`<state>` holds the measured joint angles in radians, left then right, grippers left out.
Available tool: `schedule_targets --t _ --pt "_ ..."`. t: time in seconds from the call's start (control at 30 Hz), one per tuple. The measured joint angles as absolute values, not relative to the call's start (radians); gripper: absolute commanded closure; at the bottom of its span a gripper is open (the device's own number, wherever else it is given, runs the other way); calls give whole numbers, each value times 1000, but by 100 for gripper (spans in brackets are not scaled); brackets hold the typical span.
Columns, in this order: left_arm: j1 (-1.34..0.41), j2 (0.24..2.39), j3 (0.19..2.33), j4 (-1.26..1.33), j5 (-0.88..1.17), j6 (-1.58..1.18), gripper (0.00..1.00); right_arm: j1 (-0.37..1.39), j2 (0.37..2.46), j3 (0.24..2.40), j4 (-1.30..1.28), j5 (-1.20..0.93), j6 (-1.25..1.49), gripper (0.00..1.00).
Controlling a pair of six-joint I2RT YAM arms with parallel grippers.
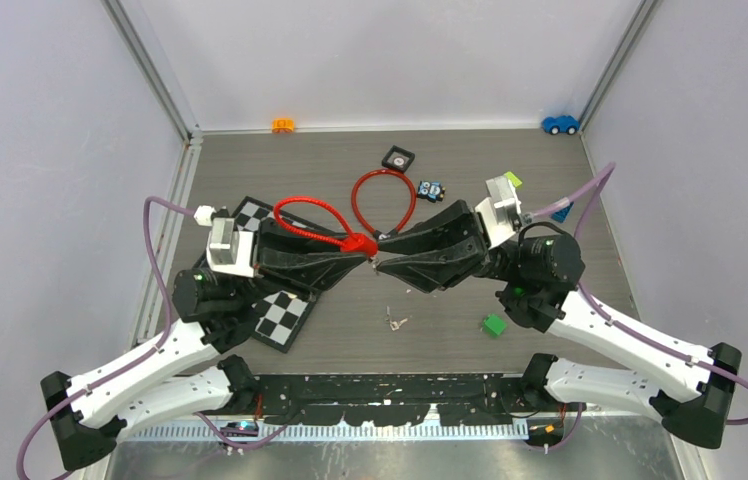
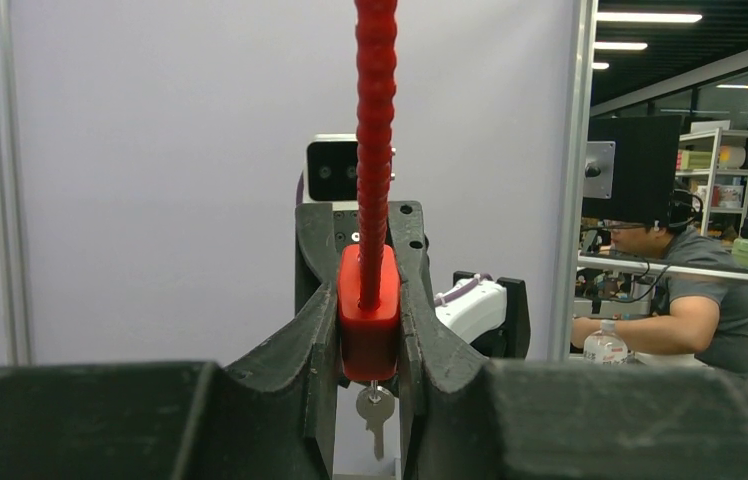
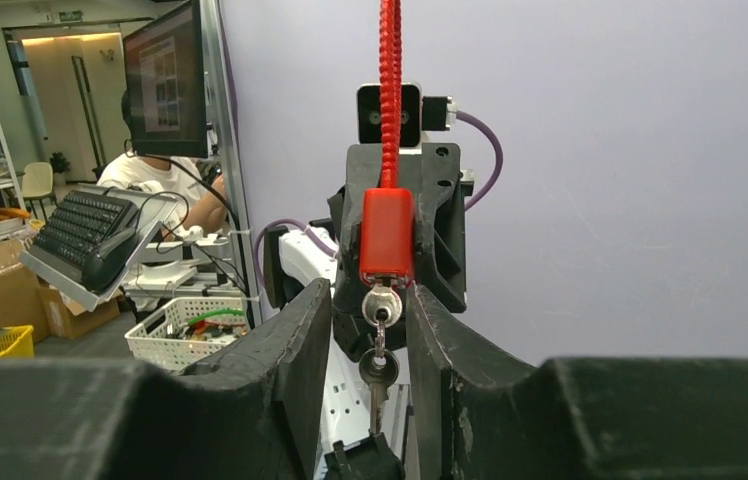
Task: Lock with the key
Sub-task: Lock the lock.
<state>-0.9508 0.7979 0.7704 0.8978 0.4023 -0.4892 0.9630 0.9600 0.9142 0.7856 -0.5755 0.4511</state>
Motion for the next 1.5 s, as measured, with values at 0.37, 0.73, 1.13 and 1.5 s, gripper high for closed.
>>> schedule_targets --t 0.37,0.73,1.13,1.5 --pt "-951 801 770 899 420 -490 100 963 982 914 793 -580 459 64" --pt "-951 801 770 901 430 -490 100 963 996 912 800 -581 459 64" --pt "-951 807 770 901 432 -490 100 963 996 910 799 -589 459 67" --pt "-951 817 770 908 432 -492 100 963 1004 910 794 -613 459 96"
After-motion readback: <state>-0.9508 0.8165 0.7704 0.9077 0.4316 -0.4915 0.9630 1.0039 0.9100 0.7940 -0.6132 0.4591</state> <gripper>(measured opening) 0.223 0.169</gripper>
